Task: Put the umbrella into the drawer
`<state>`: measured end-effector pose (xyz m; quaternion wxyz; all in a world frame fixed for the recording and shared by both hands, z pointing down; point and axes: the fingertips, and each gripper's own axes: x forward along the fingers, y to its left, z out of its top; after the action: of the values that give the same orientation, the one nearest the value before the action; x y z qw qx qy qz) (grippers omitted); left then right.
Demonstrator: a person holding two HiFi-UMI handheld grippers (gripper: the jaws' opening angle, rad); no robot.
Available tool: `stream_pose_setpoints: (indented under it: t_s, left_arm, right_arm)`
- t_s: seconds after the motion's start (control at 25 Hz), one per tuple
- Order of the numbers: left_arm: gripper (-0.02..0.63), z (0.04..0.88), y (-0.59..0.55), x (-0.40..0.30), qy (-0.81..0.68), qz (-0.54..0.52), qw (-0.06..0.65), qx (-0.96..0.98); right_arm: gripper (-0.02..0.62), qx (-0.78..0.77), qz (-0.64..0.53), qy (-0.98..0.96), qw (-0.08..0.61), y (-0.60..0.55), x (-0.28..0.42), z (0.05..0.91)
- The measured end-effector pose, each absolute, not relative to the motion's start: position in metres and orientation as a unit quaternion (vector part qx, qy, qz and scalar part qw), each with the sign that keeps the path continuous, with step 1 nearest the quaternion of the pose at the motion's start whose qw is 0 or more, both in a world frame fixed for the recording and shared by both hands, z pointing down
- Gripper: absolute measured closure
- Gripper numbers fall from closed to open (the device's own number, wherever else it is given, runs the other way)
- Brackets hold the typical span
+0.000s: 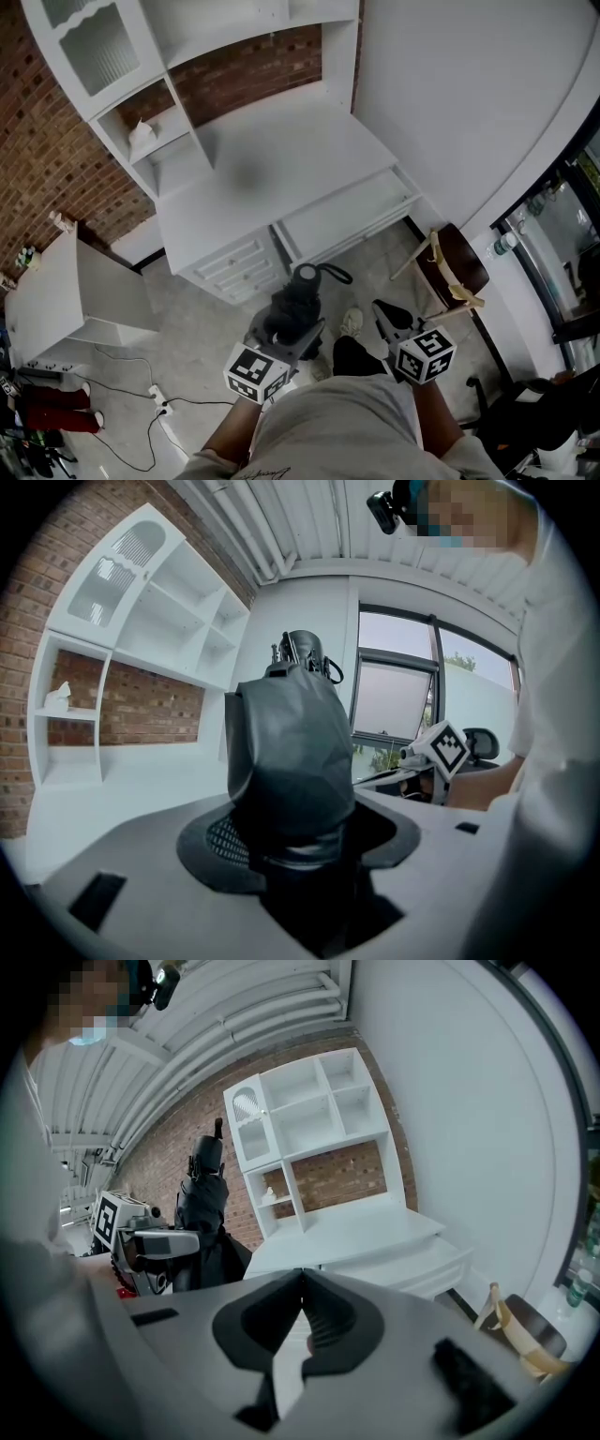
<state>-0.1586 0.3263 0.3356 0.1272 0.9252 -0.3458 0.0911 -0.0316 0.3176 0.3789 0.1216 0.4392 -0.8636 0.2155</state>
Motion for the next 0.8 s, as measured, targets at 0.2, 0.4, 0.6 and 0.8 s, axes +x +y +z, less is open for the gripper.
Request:
stream_pose_setpoints:
  t_s: [0.2,0.4,0.6,0.8]
  left_arm:
    - [0.333,0.339,0.316,-0.151,-0.340,0.093,0.129,0.927]
    - [0.333,0.343,0.286,-0.138,-0.340,0.094,0.128,0.927]
    - [0.333,0.343,0.245,-0.122,-0.338,0.095,0.125,0.928]
    - [0.333,0.343,0.195,-0.113,-0.345,0.100,0.127,0.925]
  right_arm:
    - [0.568,0.437,0.224,-0.863,0.121,0.307,-0.029,0.387]
    - [0.568,0.435,0.229,-0.862,0.122,0.280,-0.018,0.396]
    - [0.568,0.429,0.230,-0.864,0.129,0.234,-0.005,0.401]
    - [0.568,0.417,0.221,-0.872,0.130,0.178,0.001,0.396]
